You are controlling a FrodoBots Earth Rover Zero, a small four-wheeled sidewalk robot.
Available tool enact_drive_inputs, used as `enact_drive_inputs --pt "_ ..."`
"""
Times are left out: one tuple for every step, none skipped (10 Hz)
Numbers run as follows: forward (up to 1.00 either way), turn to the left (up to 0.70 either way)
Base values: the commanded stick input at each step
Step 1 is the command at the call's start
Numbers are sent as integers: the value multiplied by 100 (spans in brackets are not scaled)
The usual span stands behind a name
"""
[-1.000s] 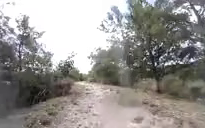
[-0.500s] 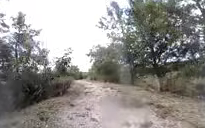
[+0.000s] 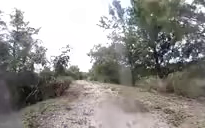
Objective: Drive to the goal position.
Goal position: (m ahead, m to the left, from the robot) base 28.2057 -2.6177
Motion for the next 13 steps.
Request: enact_drive_inputs --pt "45 0" --pt "45 0" --pt "45 0" --pt "45 0" --pt "45 0" --pt "45 0" --pt "45 0" --pt "45 0" --pt "45 0" --pt "45 0" --pt "45 0" --pt "45 0" --pt "45 0"
